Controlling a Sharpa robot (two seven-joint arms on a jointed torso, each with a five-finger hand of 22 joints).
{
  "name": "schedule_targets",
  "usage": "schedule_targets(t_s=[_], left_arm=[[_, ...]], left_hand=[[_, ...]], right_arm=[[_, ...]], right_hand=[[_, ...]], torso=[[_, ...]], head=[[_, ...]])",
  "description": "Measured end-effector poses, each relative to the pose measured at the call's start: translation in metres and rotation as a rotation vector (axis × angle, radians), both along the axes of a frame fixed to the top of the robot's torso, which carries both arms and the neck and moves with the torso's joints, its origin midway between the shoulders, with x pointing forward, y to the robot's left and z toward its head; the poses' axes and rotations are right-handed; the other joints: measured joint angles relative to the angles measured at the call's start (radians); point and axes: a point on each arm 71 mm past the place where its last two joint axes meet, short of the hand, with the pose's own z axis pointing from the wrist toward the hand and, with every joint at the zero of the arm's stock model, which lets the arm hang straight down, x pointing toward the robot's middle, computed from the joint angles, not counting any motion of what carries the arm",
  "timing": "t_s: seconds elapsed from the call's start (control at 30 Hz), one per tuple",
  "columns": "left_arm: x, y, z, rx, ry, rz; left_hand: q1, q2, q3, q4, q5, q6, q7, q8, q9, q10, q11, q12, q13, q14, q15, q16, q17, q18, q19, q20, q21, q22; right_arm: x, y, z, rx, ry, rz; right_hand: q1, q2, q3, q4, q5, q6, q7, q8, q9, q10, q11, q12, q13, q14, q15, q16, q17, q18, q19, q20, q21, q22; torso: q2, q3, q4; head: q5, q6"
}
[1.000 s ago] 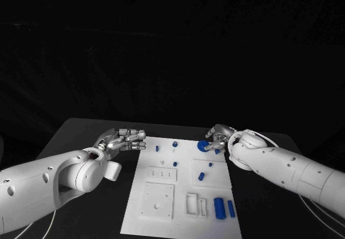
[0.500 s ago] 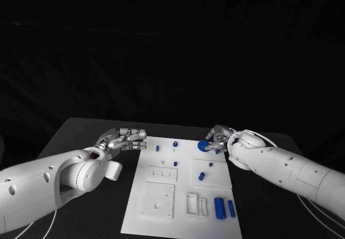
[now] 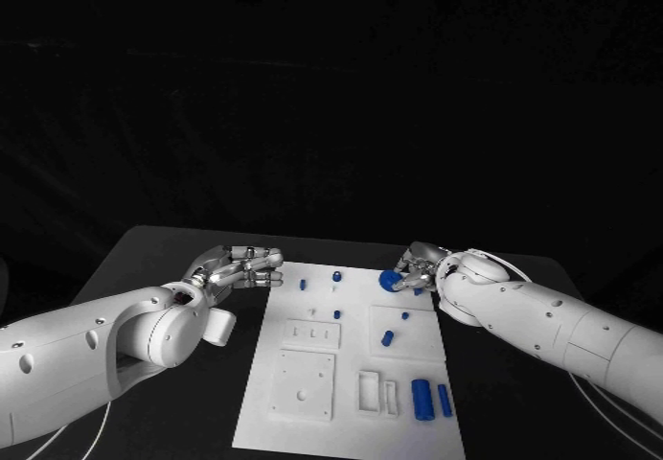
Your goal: Assemble the parts on the task board
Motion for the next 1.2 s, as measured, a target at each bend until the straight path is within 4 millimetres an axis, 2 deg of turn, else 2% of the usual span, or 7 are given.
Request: schedule_targets(t_s=[0.13, 0.3, 0.43, 0.83, 0.93, 1.07, 1.2], left_arm=[[0.0, 0.0, 0.0, 0.0, 0.0, -0.001], [0.0, 0.0, 0.0, 0.0, 0.001, 0.0], [0.0, 0.0, 0.0, 0.001, 0.001, 0.0], [0.001, -0.001, -0.001, 0.001, 0.002, 0.0], [0.001, -0.001, -0.001, 0.001, 0.002, 0.0], [0.001, -0.001, -0.001, 0.001, 0.002, -0.001], [0.001, -0.001, -0.001, 0.001, 0.003, -0.001]], left_hand=[[0.0, 0.0, 0.0, 0.0, 0.0, 0.0, 0.0, 0.0, 0.0, 0.0, 0.0, 0.0, 0.0, 0.0, 0.0, 0.0, 0.0, 0.0, 0.0, 0.0, 0.0, 0.0], [0.0, 0.0, 0.0, 0.0, 0.0, 0.0, 0.0, 0.0, 0.0, 0.0, 0.0, 0.0, 0.0, 0.0, 0.0, 0.0, 0.0, 0.0, 0.0, 0.0, 0.0, 0.0], [0.0, 0.0, 0.0, 0.0, 0.0, 0.0, 0.0, 0.0, 0.0, 0.0, 0.0, 0.0, 0.0, 0.0, 0.0, 0.0, 0.0, 0.0, 0.0, 0.0, 0.0, 0.0], [0.0, 0.0, 0.0, 0.0, 0.0, 0.0, 0.0, 0.0, 0.0, 0.0, 0.0, 0.0, 0.0, 0.0, 0.0, 0.0, 0.0, 0.0, 0.0, 0.0, 0.0, 0.0], [0.0, 0.0, 0.0, 0.0, 0.0, 0.0, 0.0, 0.0, 0.0, 0.0, 0.0, 0.0, 0.0, 0.0, 0.0, 0.0, 0.0, 0.0, 0.0, 0.0, 0.0, 0.0], [0.0, 0.0, 0.0, 0.0, 0.0, 0.0, 0.0, 0.0, 0.0, 0.0, 0.0, 0.0, 0.0, 0.0, 0.0, 0.0, 0.0, 0.0, 0.0, 0.0, 0.0, 0.0], [0.0, 0.0, 0.0, 0.0, 0.0, 0.001, 0.0, 0.0, 0.0, 0.0, 0.0, 0.0, 0.0, 0.0, 0.0, 0.0, 0.0, 0.0, 0.0, 0.0, 0.0, 0.0]], right_arm=[[0.0, 0.001, 0.0, 0.003, 0.001, 0.003], [0.0, 0.002, 0.0, 0.004, 0.001, 0.003], [0.0, 0.004, 0.0, 0.003, -0.005, 0.003], [0.0, 0.011, 0.003, -0.013, -0.041, 0.0], [0.0, 0.012, 0.003, -0.018, -0.05, -0.002], [0.0, 0.013, 0.004, -0.025, -0.062, -0.006], [0.001, 0.013, 0.004, -0.035, -0.073, -0.01]], right_hand=[[0.0, 0.0, -0.004, 0.004, -0.007, 0.0, 0.0, 0.0, 0.0, 0.0, 0.0, 0.0, 0.002, 0.0, 0.0, 0.0, 0.0, 0.0, 0.0, 0.0, 0.0, 0.008], [0.0, 0.0, -0.022, 0.022, -0.011, -0.01, 0.01, 0.0, 0.0, 0.004, 0.004, 0.0, 0.003, 0.0, 0.0, 0.0, 0.0, 0.0, 0.0, 0.0, 0.0, 0.018], [0.0, 0.0, -0.038, 0.038, -0.038, -0.01, 0.01, 0.0, 0.0, 0.004, 0.004, 0.0, 0.003, 0.0, 0.0, 0.004, 0.0, 0.0, 0.0, 0.0, 0.0, 0.026], [0.007, -0.02, -0.075, 0.099, -0.047, 0.018, 0.007, 0.0, 0.001, 0.007, 0.007, 0.0, 0.005, 0.0, 0.0, 0.008, 0.0, 0.0, 0.0, 0.0, 0.0, 0.048], [0.008, -0.021, -0.062, 0.106, -0.066, 0.037, 0.003, 0.0, 0.001, 0.007, 0.007, 0.0, 0.006, 0.0, 0.0, 0.008, 0.0, -0.001, 0.0, 0.0, 0.0, 0.051], [0.008, -0.021, -0.005, 0.094, -0.103, 0.067, -0.004, 0.0, 0.001, 0.01, 0.005, 0.0, 0.007, 0.0, 0.0, 0.008, -0.002, -0.007, 0.0, 0.0, 0.0, 0.055], [0.008, -0.021, 0.023, 0.074, -0.109, 0.089, -0.01, 0.0, 0.001, 0.013, 0.006, 0.0, 0.007, -0.001, -0.007, 0.008, -0.003, -0.007, 0.0, 0.0, 0.0, 0.058]], torso=[[0.0, 0.0, 0.0004], [0.0, 0.0, 0.0009], [0.0, 0.0, 0.0006], [0.0, -0.0006, 0.0], [0.0, -0.0005, 0.0001], [0.0, -0.0003, 0.0006], [0.0, 0.0, 0.0009]], head=[[0.001, -0.001], [0.001, -0.002], [0.002, -0.004], [0.0, -0.007], [0.0, -0.007], [0.0, -0.006], [0.0, -0.006]])
